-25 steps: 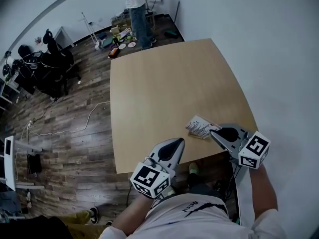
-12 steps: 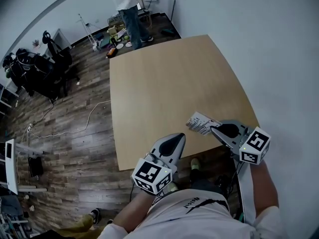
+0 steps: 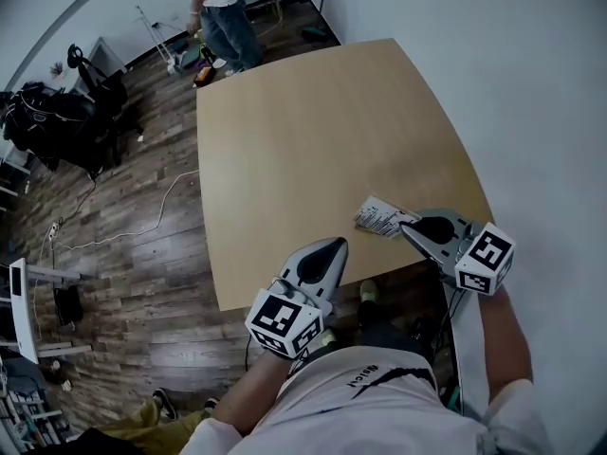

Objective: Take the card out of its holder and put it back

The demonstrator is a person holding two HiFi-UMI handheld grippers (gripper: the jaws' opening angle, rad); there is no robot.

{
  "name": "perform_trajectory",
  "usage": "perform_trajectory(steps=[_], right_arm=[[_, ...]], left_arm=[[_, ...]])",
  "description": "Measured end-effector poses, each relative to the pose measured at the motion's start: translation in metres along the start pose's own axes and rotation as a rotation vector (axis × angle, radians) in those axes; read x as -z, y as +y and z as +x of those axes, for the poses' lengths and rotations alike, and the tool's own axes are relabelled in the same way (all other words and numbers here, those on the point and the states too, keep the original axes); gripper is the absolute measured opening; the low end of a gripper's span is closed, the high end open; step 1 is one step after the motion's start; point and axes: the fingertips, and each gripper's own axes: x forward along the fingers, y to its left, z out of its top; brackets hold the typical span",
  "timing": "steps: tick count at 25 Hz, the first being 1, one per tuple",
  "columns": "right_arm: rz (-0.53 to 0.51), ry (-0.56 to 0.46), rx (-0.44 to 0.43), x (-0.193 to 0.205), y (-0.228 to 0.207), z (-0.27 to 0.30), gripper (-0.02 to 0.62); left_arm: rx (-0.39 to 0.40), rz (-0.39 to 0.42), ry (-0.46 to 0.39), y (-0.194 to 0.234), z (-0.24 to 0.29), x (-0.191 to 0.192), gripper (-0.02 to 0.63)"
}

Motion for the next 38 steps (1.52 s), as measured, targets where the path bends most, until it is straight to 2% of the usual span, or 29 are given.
perform_trajectory(steps=[7, 12, 16, 23, 27, 32, 38], right_arm=[[-0.018, 0.052, -0.047, 0.025, -0.037, 0.006, 0.026], [0.003, 0.092, -0.103, 0.077, -0.073, 0.040, 0.026], [0.023, 0.122, -0.127, 0.102, -0.090, 0.036, 0.026], [0.034, 0.153, -0.157, 0.153, -0.110, 0.065, 0.026], [0.035, 0.173, -0.188, 0.165, -0.112, 0.065, 0.026], [0.052, 0.176, -0.212, 0.191, -0.114, 0.072, 0.026], [0.062, 0.190, -0.224, 0.198, -0.114, 0.076, 0.026]], left_arm=[[-0.046, -0.018, 0.028, 0.015, 0.030, 0.012, 0.012], [-0.105, -0.040, 0.061, 0.054, 0.056, 0.044, 0.012], [-0.140, -0.056, 0.083, 0.051, 0.073, 0.049, 0.012], [-0.198, -0.094, 0.127, 0.074, 0.082, 0.073, 0.012], [-0.220, -0.106, 0.151, 0.067, 0.087, 0.075, 0.012], [-0.244, -0.118, 0.179, 0.068, 0.091, 0.096, 0.012], [-0.256, -0.122, 0.193, 0.069, 0.093, 0.095, 0.012]])
